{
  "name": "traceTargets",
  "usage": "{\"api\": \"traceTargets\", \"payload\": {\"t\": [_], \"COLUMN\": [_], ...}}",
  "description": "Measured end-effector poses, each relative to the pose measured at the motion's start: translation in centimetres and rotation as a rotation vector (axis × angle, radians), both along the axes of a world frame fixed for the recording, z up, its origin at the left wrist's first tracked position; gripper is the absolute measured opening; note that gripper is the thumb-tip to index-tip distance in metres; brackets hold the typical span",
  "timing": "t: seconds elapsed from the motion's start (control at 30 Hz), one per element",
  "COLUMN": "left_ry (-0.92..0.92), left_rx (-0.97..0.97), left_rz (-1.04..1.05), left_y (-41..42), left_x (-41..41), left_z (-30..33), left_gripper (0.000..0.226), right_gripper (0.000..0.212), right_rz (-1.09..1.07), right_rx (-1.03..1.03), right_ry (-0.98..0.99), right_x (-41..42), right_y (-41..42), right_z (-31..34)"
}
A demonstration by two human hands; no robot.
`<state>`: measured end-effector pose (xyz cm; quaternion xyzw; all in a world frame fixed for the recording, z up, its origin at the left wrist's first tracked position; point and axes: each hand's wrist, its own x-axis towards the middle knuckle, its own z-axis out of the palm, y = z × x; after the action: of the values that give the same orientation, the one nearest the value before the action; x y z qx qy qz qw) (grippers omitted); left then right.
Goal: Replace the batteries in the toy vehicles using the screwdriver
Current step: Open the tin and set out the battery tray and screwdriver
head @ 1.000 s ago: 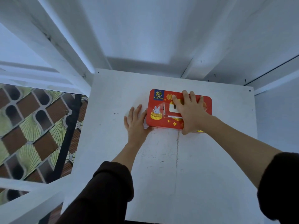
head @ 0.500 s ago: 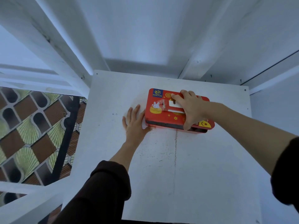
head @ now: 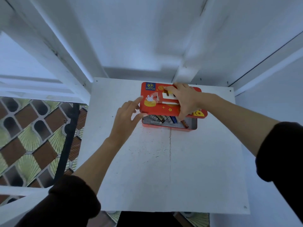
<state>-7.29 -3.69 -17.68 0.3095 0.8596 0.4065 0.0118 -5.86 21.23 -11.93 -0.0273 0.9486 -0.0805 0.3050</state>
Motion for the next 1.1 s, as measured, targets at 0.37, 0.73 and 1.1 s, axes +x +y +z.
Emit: {"api": "traceTargets", "payload": {"t": [0.37,0.73,1.1], "left_ry": [0.302,-0.133,-0.668], "left_rx": [0.007,-0.029,-0.043], "left_rz": [-0.182,0.150,0.576], "left_y": [-0.9,-3.3,-0.2], "left_x": [2.6,6.6,10.3], "left_z": [4.1,4.9,-1.9], "left_gripper": [0.032,0.025,0.023], "right_gripper": [0.109,0.007,0.019], "right_rz": [-0.098,-0.857,-1.712], "right_rx": [-0.120,-0.738,-0.528], "right_ry": [-0.078,0.084,0.402], "right_x": [5.2,18.3,22.1], "right_y": [-0.7,-2.2,-7.0], "right_z": [5.2,4.2,-8.2]}}
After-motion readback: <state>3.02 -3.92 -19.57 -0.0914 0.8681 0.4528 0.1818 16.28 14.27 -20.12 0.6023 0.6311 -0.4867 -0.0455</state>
